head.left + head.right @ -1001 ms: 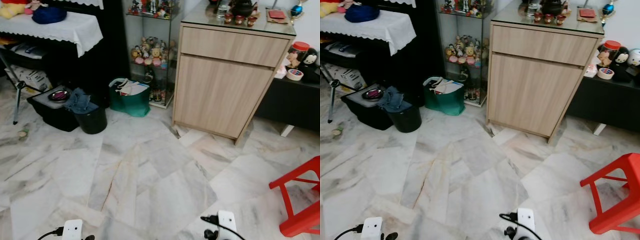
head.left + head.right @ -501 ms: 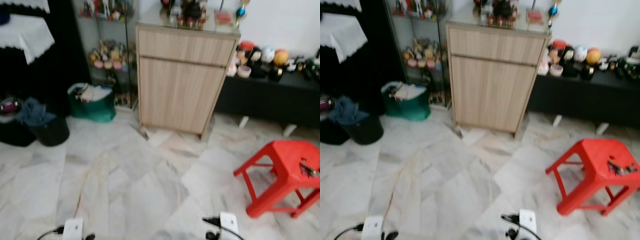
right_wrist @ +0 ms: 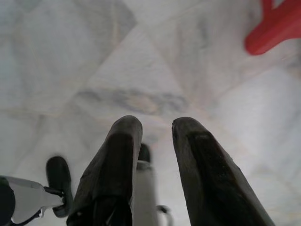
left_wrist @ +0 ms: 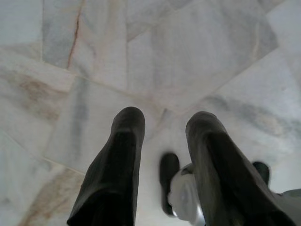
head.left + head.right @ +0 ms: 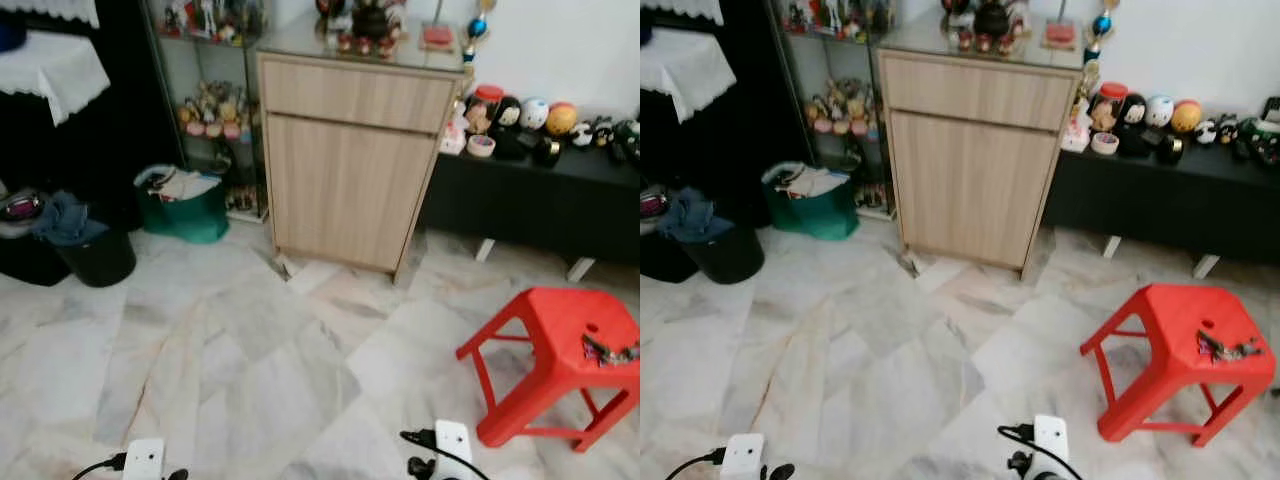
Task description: Hang keys on a hook
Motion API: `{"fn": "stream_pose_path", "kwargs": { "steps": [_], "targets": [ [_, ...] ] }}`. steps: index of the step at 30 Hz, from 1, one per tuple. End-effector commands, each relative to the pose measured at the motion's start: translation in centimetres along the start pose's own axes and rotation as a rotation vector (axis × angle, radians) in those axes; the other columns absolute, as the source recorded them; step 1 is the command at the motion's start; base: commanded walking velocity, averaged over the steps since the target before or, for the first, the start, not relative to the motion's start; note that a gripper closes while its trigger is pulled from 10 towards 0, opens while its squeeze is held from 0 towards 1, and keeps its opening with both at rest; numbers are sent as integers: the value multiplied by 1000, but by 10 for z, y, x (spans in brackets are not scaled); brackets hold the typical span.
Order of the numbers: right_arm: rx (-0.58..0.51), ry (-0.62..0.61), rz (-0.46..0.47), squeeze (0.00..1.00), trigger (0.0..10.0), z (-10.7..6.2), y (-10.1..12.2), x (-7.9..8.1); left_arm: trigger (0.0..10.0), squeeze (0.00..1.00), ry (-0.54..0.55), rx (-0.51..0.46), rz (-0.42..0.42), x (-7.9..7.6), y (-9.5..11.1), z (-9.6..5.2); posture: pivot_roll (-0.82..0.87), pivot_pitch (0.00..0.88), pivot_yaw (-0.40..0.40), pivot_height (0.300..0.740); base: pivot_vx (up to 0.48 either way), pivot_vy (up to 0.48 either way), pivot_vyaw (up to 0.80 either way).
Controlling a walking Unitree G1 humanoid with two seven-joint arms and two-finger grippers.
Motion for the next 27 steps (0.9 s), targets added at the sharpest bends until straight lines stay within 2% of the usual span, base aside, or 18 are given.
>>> {"fn": "stream_pose_path", "kwargs": {
  "steps": [1,20,27],
  "targets": [
    [-9,14,11,0,10000,1,3,6,10000,0,2,20,5,3,-3,-1,79,0,-28,740,0,-304,0],
    [16,17,0,0,10000,1,-8,13,10000,0,-13,15,15,1,-2,0,78,0,-36,740,0,-293,0],
    [23,15,-4,0,10000,0,-11,14,10000,0,-10,19,10,1,-2,0,77,0,-38,740,0,0,0]
  ]
}}
Point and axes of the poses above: a point about 5 cm out from each wrist's last joint towards the gripper, its own z axis pointing out of the wrist towards the gripper, its own y axis along the axis of the wrist's last joint, x = y × z, the point moved 1 cm from there along z, pointing out of the wrist towards the gripper, and after that the axes turned 8 degrees about z, right-handed, at the moved point
